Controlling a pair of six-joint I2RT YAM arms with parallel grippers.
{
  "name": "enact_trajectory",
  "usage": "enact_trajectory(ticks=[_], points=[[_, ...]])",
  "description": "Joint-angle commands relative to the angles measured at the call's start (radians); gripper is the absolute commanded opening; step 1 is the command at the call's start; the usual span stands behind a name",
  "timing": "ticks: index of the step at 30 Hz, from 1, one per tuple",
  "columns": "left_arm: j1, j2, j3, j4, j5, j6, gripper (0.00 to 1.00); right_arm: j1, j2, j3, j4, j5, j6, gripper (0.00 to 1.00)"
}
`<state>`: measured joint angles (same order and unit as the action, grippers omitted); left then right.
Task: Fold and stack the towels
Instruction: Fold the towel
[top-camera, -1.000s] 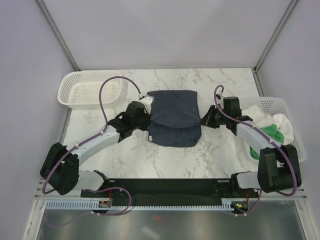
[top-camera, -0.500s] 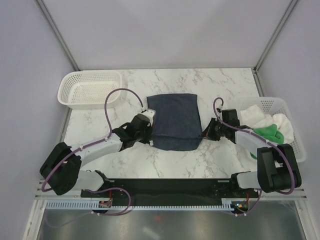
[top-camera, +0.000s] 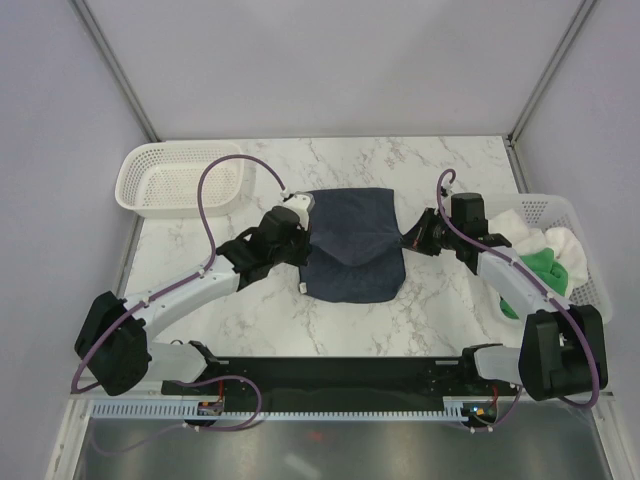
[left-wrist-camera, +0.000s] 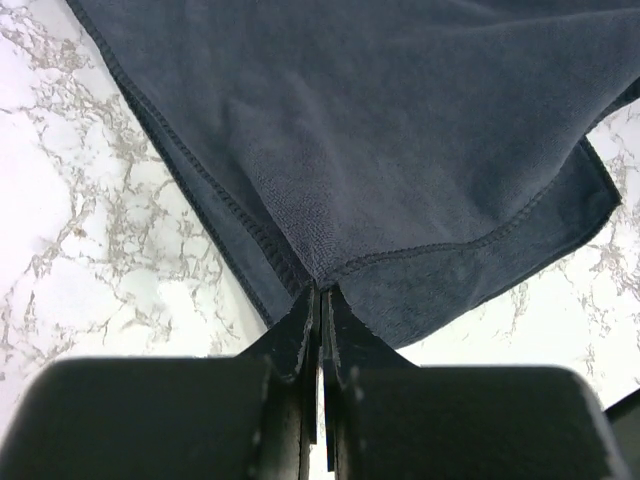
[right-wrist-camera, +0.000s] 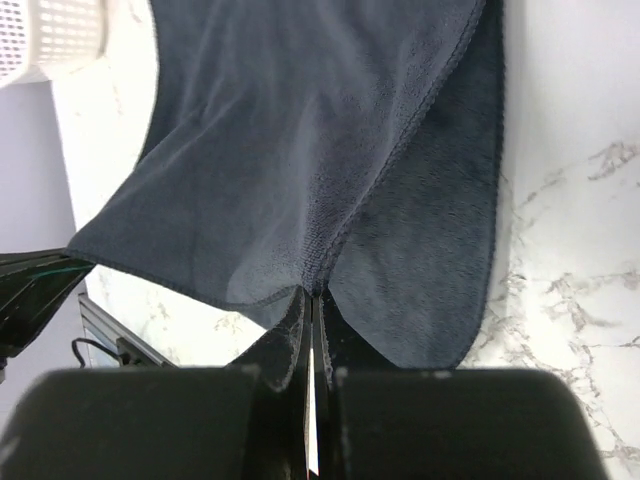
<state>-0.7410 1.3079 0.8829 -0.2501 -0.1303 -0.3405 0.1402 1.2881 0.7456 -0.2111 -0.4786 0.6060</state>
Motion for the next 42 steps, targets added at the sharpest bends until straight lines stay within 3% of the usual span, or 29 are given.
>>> enact_trajectory(ticks=[1,2,9,20,23,24,27,31,33,35,39,42], points=[[-0.014,-0.032,-0.001,-0.053,-0.022,-0.016,0.02,0.006,-0.055,0.018,-0.045,-0.04,-0.008,0.0],[-0.018,-0.038,-0.013,-0.111,-0.019,-0.031,0.02,0.004,-0.068,0.012,-0.054,-0.037,-0.009,0.0],[-0.052,-0.021,-0.142,-0.074,-0.02,-0.104,0.02,0.002,-0.15,-0.126,-0.067,0.012,-0.022,0.0],[-0.101,0.054,-0.177,-0.069,-0.054,-0.158,0.02,0.004,-0.118,-0.244,-0.01,0.043,-0.052,0.0],[-0.113,0.044,-0.194,-0.072,-0.052,-0.179,0.23,0.004,-0.115,-0.29,0.012,0.043,-0.043,0.02],[-0.115,0.037,-0.199,-0.071,-0.045,-0.186,0.37,0.004,-0.116,-0.295,0.015,0.041,-0.043,0.04],[-0.115,0.005,-0.205,-0.075,-0.031,-0.199,0.51,0.004,-0.133,-0.298,0.004,0.029,-0.045,0.11],[-0.115,-0.039,-0.165,-0.112,-0.022,-0.204,0.59,0.002,-0.16,-0.255,-0.075,0.054,-0.046,0.22],[-0.116,-0.058,-0.134,-0.138,-0.014,-0.206,0.62,0.002,-0.176,-0.206,-0.137,0.118,-0.054,0.33],[-0.115,-0.085,-0.113,-0.147,-0.008,-0.206,0.63,0.004,-0.193,-0.166,-0.214,0.176,-0.057,0.36],[-0.115,-0.095,-0.098,-0.153,0.018,-0.222,0.66,0.002,-0.226,-0.114,-0.286,0.21,-0.057,0.39],[-0.116,-0.053,-0.091,-0.147,0.035,-0.233,0.65,0.002,-0.234,-0.089,-0.278,0.164,-0.034,0.36]])
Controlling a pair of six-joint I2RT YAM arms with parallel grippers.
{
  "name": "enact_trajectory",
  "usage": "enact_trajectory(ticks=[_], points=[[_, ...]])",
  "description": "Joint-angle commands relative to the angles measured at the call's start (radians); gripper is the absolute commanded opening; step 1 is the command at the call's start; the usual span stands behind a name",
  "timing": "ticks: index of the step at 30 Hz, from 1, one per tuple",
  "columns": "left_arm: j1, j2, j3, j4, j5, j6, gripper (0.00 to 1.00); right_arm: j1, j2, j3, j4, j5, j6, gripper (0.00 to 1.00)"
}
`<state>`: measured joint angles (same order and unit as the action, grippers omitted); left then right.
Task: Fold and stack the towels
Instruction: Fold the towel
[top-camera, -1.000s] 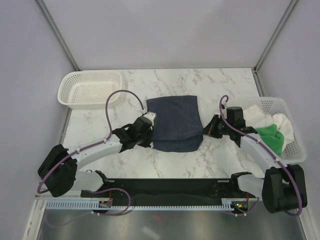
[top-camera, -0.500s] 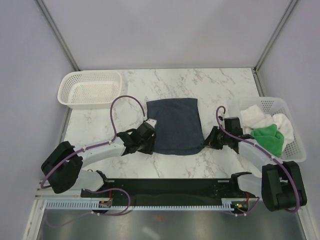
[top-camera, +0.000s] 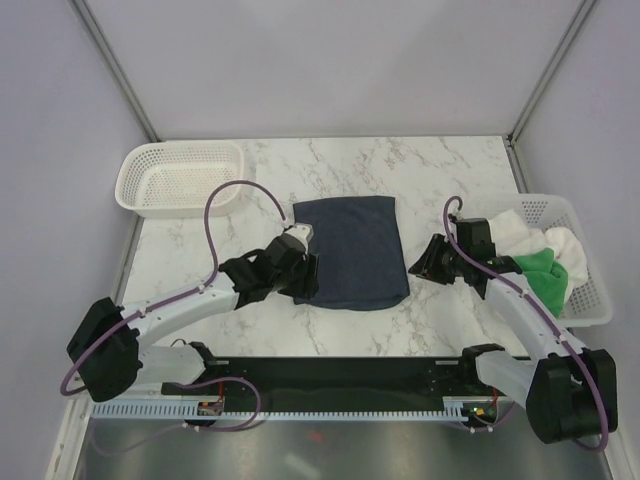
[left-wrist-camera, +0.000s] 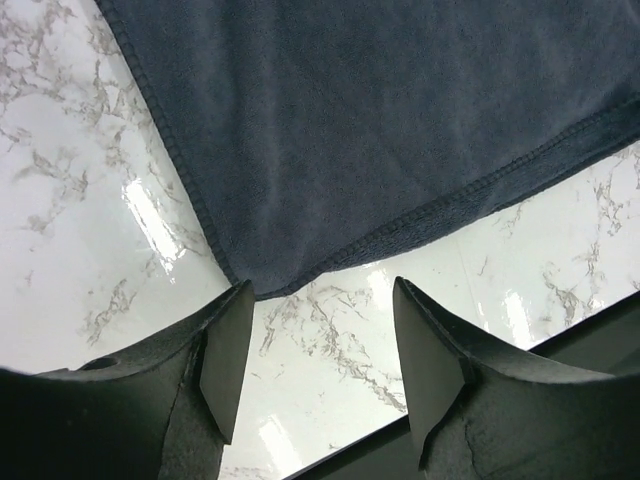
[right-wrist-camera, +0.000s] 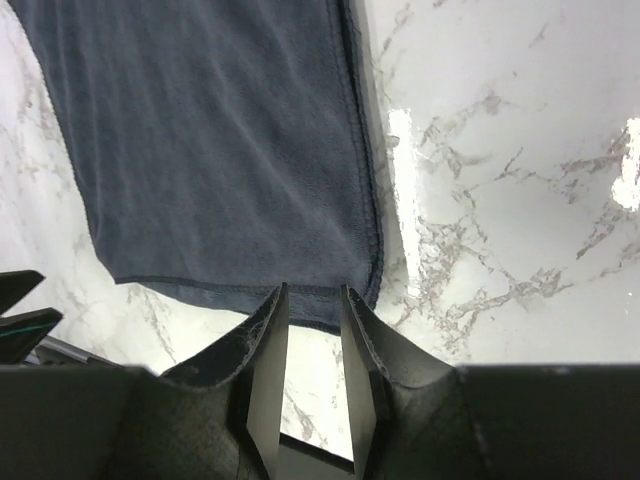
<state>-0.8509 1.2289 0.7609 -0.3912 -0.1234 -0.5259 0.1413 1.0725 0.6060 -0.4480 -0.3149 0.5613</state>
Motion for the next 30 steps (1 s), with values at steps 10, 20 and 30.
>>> enact_trajectory(ticks=[10,20,30], points=[[-0.005,0.178,-0.018,0.178,0.192,-0.115,0.58,0.007,0.099,-0.089,0.206,-0.181,0.094,0.29],[-0.004,0.093,0.003,0.071,0.137,-0.138,0.64,0.007,0.034,-0.268,0.232,-0.047,0.16,0.27],[0.173,0.009,-0.086,0.017,0.111,-0.198,0.69,0.009,-0.035,-0.155,0.085,-0.013,0.072,0.27]])
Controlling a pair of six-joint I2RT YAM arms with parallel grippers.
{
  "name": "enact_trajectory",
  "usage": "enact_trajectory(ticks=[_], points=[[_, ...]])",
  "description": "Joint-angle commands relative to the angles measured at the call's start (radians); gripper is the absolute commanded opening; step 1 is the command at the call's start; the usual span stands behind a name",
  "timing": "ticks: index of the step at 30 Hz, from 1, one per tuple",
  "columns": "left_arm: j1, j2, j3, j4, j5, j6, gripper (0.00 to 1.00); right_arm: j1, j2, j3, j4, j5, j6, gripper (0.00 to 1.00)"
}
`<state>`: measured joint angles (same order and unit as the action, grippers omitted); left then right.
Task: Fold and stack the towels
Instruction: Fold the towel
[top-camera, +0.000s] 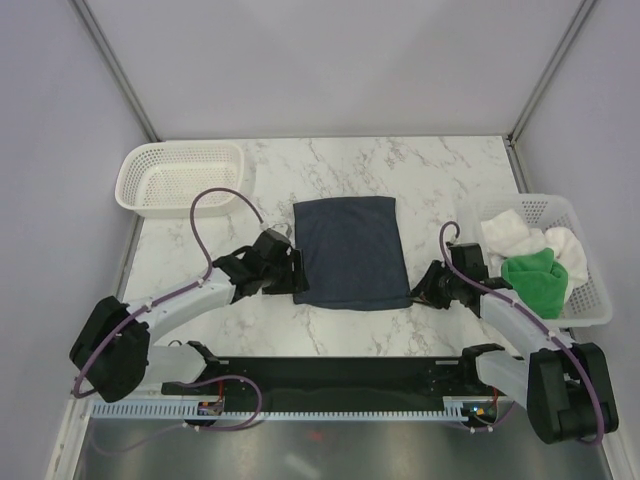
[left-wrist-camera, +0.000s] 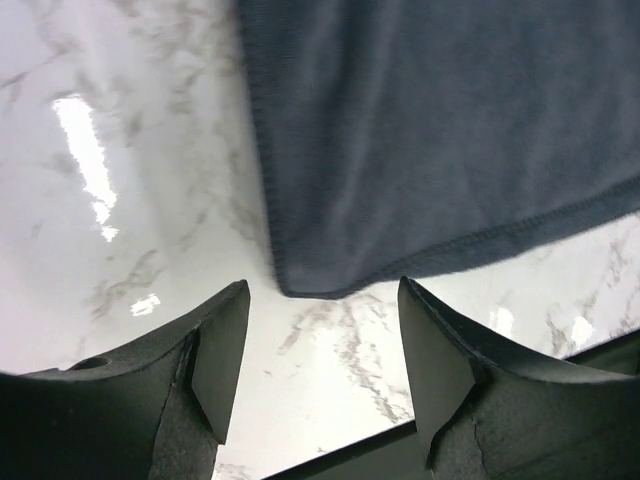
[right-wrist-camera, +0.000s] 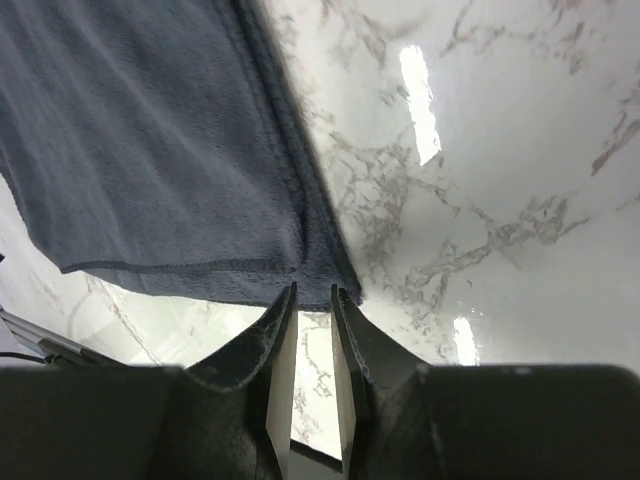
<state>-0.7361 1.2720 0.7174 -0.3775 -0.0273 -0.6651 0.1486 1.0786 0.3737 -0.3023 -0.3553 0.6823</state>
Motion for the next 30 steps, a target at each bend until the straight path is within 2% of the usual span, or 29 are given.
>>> enact_trajectory(ticks=[1,7,12,13,19,25,30], points=[[0.069,-0.034,-0.062,0.003,0.015,-0.06,0.69,0.002,-0.061,0.096,-0.076,0.039,-0.058,0.27],[0.09,0.03,-0.131,0.003,0.015,-0.06,0.69,0.002,-0.082,0.177,-0.104,0.021,-0.063,0.32],[0.09,0.078,-0.173,0.003,0.015,-0.06,0.69,0.002,-0.078,0.177,-0.098,0.018,-0.075,0.32],[0.09,0.084,-0.19,0.369,0.226,-0.047,0.74,0.0,-0.08,0.176,-0.095,0.016,-0.078,0.33],[0.09,0.118,-0.242,0.587,0.335,-0.047,0.74,0.002,-0.082,0.148,-0.063,-0.002,-0.082,0.33],[0.089,0.119,-0.234,0.58,0.351,-0.051,0.73,0.003,-0.083,0.148,-0.058,-0.008,-0.093,0.33],[0.089,-0.006,-0.184,0.413,0.336,-0.068,0.7,0.003,-0.088,0.151,-0.058,-0.011,-0.095,0.33]])
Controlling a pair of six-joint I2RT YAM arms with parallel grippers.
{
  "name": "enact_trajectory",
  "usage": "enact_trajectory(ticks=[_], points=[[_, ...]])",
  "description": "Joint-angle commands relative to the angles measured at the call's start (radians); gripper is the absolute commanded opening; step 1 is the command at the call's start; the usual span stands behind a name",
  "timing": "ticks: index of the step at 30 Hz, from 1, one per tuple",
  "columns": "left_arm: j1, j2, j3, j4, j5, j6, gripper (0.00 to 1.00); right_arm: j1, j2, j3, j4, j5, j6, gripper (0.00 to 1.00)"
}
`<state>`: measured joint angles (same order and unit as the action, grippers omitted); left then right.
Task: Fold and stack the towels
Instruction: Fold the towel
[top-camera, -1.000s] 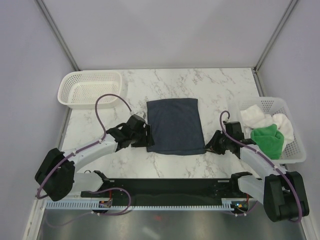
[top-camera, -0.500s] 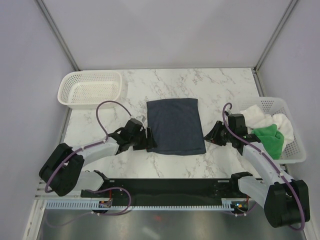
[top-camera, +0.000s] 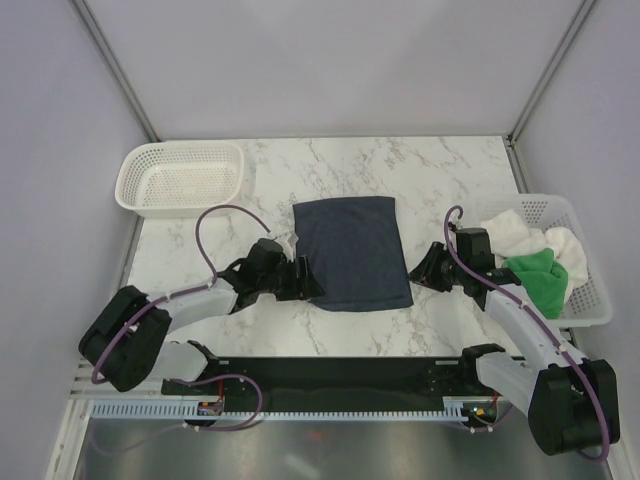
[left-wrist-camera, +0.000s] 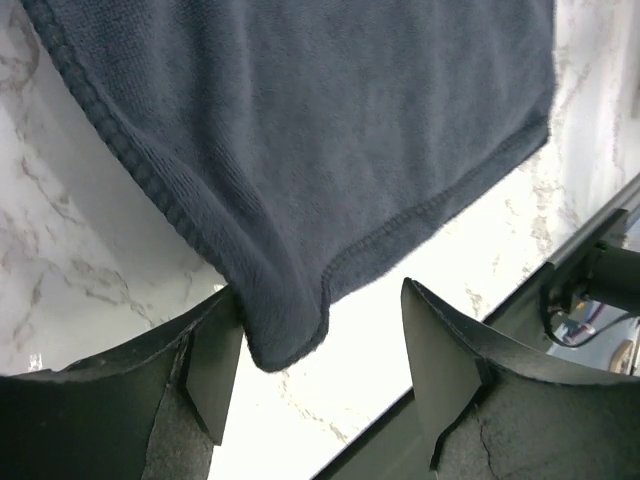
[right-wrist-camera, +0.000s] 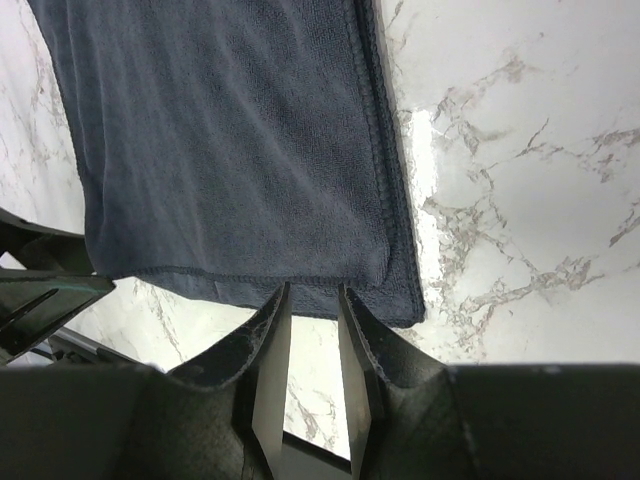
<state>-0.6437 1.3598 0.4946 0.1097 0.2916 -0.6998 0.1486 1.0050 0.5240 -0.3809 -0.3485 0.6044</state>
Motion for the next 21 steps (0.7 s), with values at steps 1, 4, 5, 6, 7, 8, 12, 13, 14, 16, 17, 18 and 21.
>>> enact_trajectory(ticks=[1,4,5,6,7,8,12,13,14,16,17,18,21], points=[[-0.004,-0.119,0.048,-0.09,0.009,-0.038,0.7,0.002,-0.016,-0.001,0.02,-0.017,-0.017,0.33],[-0.004,-0.204,0.058,-0.104,0.001,-0.062,0.71,0.003,-0.013,-0.001,0.02,-0.009,-0.023,0.34],[-0.004,-0.218,0.061,-0.104,0.006,-0.067,0.71,0.002,-0.011,-0.002,0.022,-0.007,-0.025,0.33],[-0.004,-0.228,0.068,-0.104,0.009,-0.073,0.71,0.002,-0.008,-0.004,0.027,-0.009,-0.025,0.33],[-0.004,-0.237,0.074,-0.134,0.008,-0.073,0.71,0.003,-0.008,-0.005,0.027,-0.012,-0.023,0.34],[-0.004,-0.238,0.081,-0.154,-0.002,-0.073,0.7,0.003,-0.009,-0.005,0.027,-0.015,-0.023,0.34],[-0.004,-0.278,0.104,-0.29,-0.077,-0.087,0.7,0.003,-0.014,-0.005,0.027,-0.017,-0.028,0.34],[-0.004,-0.292,0.104,-0.324,-0.097,-0.093,0.7,0.002,-0.011,-0.005,0.027,-0.017,-0.026,0.33],[-0.004,-0.315,0.104,-0.344,-0.147,-0.101,0.7,0.003,-0.008,-0.005,0.028,-0.017,-0.028,0.34],[-0.004,-0.315,0.104,-0.386,-0.19,-0.096,0.7,0.003,0.006,-0.004,0.037,-0.02,-0.025,0.34],[-0.005,-0.292,0.098,-0.39,-0.21,-0.093,0.7,0.002,0.01,-0.005,0.042,-0.023,-0.023,0.34],[-0.005,-0.28,0.082,-0.389,-0.21,-0.087,0.7,0.003,0.018,-0.005,0.048,-0.026,-0.023,0.34],[-0.019,-0.229,0.026,-0.303,-0.181,-0.075,0.74,0.003,0.021,0.001,0.051,-0.037,-0.023,0.34]])
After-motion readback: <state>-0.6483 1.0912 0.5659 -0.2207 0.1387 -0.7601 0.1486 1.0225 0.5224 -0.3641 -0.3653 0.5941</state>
